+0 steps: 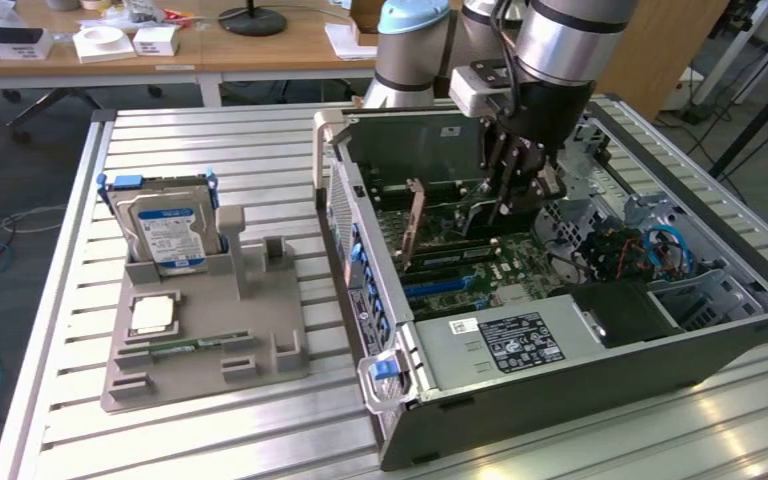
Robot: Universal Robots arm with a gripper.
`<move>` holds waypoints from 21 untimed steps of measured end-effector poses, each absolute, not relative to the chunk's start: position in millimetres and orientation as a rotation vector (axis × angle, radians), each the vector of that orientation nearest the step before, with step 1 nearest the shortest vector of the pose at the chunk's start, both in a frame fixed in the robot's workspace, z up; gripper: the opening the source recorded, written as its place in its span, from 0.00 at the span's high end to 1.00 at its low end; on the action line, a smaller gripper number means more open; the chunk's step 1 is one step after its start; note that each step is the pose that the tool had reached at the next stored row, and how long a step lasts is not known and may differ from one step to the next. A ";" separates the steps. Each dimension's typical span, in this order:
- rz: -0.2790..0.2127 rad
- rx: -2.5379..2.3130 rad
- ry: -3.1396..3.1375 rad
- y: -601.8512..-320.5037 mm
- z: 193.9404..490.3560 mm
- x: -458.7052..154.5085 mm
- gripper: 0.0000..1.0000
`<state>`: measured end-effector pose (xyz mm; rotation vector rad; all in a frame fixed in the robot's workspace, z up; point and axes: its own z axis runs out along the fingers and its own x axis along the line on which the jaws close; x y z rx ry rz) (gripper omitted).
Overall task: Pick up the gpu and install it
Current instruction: 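Insert the gpu into the slot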
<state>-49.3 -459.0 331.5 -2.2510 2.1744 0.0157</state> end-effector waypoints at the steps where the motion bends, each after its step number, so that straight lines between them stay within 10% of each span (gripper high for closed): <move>1: 0.016 -2.251 2.174 -459.0 331.5 -49.3 0.73; 21: 0.007 -2.247 2.171 -459.0 300.9 -58.6 0.73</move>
